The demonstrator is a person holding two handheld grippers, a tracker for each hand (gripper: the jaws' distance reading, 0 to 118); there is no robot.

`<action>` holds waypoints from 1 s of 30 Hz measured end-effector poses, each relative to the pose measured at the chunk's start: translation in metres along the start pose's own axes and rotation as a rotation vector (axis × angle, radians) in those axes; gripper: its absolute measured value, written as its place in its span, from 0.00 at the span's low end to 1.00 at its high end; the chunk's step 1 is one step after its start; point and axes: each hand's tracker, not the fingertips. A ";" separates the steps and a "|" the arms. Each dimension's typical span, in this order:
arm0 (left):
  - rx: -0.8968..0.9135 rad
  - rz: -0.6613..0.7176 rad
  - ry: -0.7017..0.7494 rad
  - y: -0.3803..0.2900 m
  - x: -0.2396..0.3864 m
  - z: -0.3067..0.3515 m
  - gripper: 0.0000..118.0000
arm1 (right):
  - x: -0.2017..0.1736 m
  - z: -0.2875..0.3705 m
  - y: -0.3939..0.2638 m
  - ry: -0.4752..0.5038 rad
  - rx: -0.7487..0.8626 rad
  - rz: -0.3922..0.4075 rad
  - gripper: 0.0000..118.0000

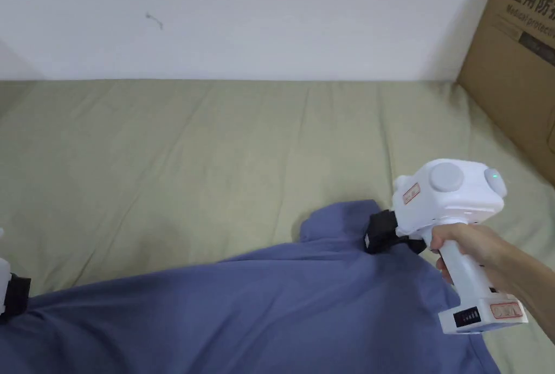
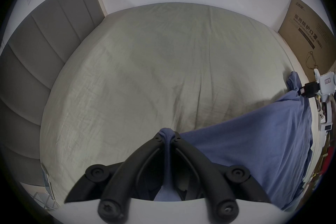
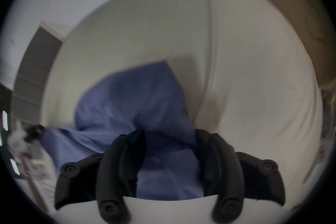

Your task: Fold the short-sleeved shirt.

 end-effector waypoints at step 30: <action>0.451 0.010 0.016 0.110 -0.002 0.237 0.02 | 0.012 0.307 0.008 0.157 0.512 -0.054 0.02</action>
